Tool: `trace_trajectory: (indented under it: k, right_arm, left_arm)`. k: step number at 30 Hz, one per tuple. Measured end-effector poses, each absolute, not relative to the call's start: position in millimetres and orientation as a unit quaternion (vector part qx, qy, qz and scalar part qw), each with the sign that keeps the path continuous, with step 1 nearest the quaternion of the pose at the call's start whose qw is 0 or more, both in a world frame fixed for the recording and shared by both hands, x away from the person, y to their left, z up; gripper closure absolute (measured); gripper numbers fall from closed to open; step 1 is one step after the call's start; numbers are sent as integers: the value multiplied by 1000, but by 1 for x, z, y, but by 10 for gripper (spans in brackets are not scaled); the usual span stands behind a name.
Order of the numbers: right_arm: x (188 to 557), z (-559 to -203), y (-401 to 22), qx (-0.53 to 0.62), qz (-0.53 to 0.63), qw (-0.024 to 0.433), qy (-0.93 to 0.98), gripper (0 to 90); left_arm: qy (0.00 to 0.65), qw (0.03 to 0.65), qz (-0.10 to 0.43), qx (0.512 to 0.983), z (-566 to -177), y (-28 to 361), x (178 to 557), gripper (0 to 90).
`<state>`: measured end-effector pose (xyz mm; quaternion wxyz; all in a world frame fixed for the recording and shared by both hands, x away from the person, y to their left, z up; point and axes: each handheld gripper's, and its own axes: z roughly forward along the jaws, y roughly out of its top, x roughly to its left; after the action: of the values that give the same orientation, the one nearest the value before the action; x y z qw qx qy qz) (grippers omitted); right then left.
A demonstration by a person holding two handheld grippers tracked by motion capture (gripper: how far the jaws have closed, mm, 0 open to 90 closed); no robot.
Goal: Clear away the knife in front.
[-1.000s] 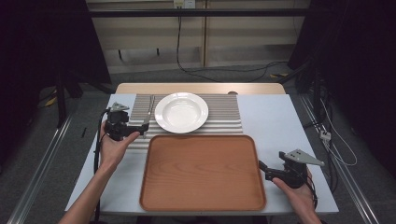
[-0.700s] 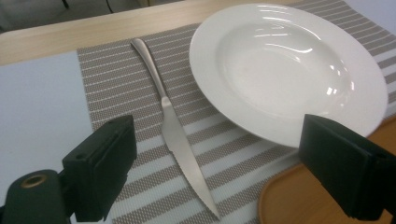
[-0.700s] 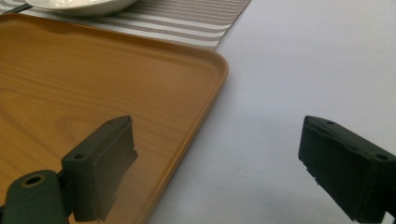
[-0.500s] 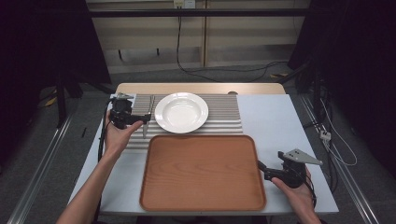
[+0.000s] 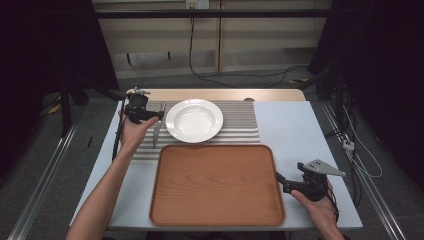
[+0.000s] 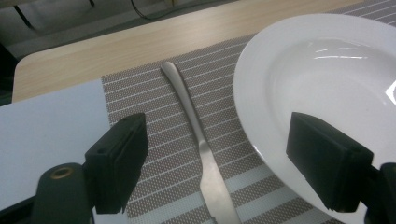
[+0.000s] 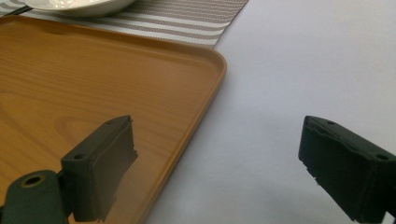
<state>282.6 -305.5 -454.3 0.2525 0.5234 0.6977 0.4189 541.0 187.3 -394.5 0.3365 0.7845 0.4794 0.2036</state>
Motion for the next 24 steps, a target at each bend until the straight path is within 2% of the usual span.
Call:
trace_trajectory:
  k: [3, 4, 8, 15, 16, 19, 24]
  right_arm:
    - [283, -454, -305, 524, 420, 250, 698, 104]
    - [283, -454, -305, 523, 420, 249, 699, 104]
    - [283, -455, -305, 525, 421, 248, 697, 104]
    - [283, -455, -307, 528, 420, 247, 696, 104]
    - [284, -456, -307, 528, 421, 247, 695, 104]
    - [284, -456, -307, 529, 421, 245, 695, 104]
    - [284, -456, -308, 531, 419, 244, 695, 104]
  left_arm:
    - [482, 329, 200, 787, -400, 188, 549, 220]
    - [485, 330, 199, 785, -402, 189, 551, 280]
    - [503, 332, 191, 775, -414, 195, 562, 288]
    - [518, 315, 177, 775, -434, 198, 574, 375]
    - [517, 316, 178, 775, -436, 197, 575, 415]
    - [515, 309, 174, 781, -440, 194, 580, 444]
    - [519, 302, 174, 781, -446, 185, 587, 561]
